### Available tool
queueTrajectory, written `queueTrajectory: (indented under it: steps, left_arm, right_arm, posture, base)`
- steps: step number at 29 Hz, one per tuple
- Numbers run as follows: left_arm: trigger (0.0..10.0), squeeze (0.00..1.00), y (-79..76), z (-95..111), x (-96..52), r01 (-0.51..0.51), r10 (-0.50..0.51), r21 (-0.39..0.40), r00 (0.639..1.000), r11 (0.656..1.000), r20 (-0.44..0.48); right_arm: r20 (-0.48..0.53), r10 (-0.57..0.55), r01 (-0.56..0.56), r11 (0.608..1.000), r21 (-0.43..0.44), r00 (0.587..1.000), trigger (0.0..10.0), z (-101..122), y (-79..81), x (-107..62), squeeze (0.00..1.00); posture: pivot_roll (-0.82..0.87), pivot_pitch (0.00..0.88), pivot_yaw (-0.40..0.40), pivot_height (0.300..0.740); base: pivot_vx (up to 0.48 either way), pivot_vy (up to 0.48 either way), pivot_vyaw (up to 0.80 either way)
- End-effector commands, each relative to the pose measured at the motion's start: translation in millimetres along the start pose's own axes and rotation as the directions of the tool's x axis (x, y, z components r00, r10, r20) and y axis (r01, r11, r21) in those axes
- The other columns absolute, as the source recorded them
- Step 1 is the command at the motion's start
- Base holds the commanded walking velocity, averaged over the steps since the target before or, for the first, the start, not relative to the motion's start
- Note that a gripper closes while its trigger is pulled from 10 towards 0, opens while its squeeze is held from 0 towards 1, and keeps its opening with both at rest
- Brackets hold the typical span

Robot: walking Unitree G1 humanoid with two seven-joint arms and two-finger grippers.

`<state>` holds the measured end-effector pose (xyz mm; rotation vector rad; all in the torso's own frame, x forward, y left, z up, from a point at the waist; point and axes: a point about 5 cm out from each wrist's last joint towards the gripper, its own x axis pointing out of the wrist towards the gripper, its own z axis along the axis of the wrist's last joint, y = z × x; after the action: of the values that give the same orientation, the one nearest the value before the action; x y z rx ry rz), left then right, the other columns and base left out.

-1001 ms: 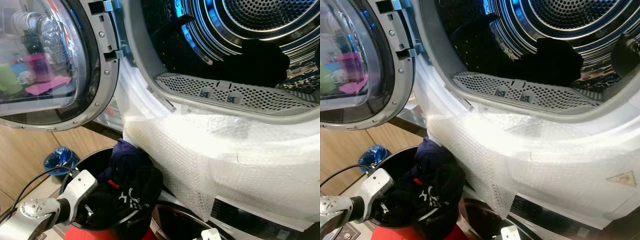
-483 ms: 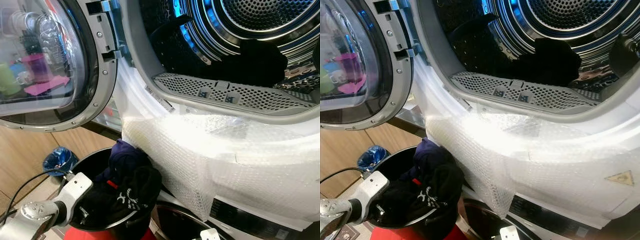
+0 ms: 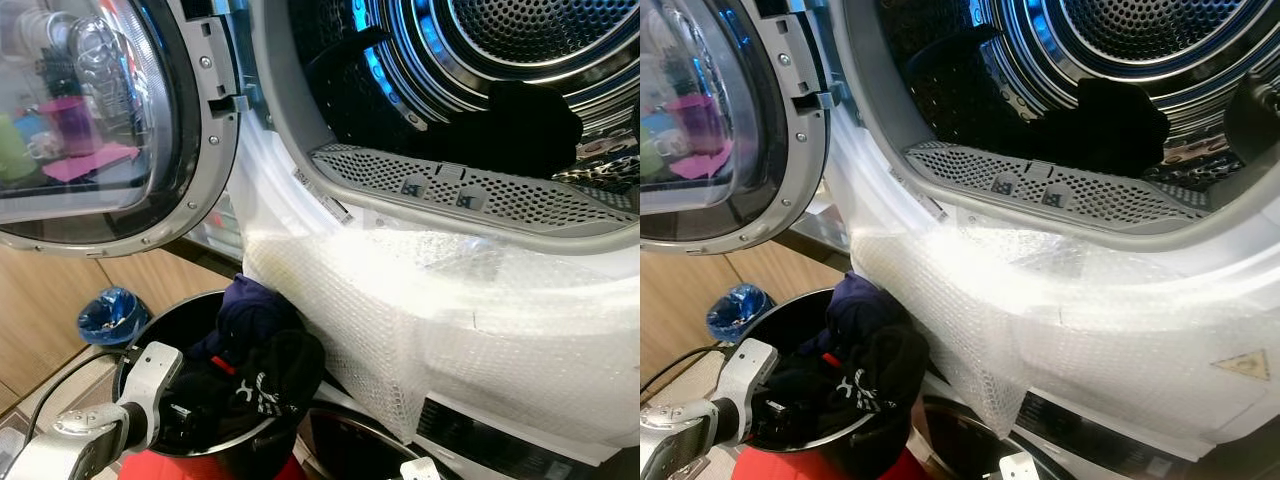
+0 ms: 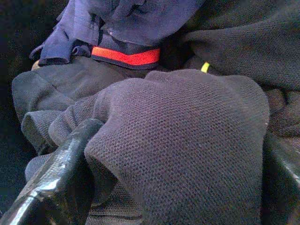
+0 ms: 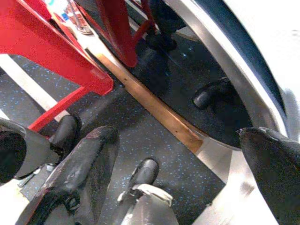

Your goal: Clothes washing

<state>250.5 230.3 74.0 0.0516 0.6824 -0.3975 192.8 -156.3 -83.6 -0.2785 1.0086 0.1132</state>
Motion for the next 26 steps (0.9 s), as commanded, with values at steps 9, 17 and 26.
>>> queueTrajectory:
  steps: [9,17,26]
  left_arm:
    - [0.0,0.00,7.4,-17.7,6.4,-0.089,0.079,-0.107,0.993,0.990,-0.092]
    - [0.0,0.00,4.7,-20.5,9.4,-0.091,0.080,-0.096,0.990,0.991,-0.112]
    - [0.0,0.00,-0.2,-15.2,11.4,-0.077,0.070,-0.092,0.995,0.993,-0.073]
  right_arm:
    - [0.003,0.013,-0.013,1.000,-0.020,1.000,10.0,-0.3,3.1,-0.2,0.00]
    - [-0.004,0.018,-0.018,0.999,-0.037,1.000,10.0,-3.1,4.6,-0.5,0.00]
    - [-0.006,0.018,-0.018,0.999,-0.041,1.000,10.0,-4.6,3.1,-0.6,0.00]
  posture:
    - [0.18,0.000,0.040,0.740]
    - [0.18,0.000,0.045,0.740]
    - [0.18,0.000,0.036,0.740]
  base:
    - [0.000,0.000,0.00]
    - [0.000,0.000,0.00]
    - [0.000,0.000,0.00]
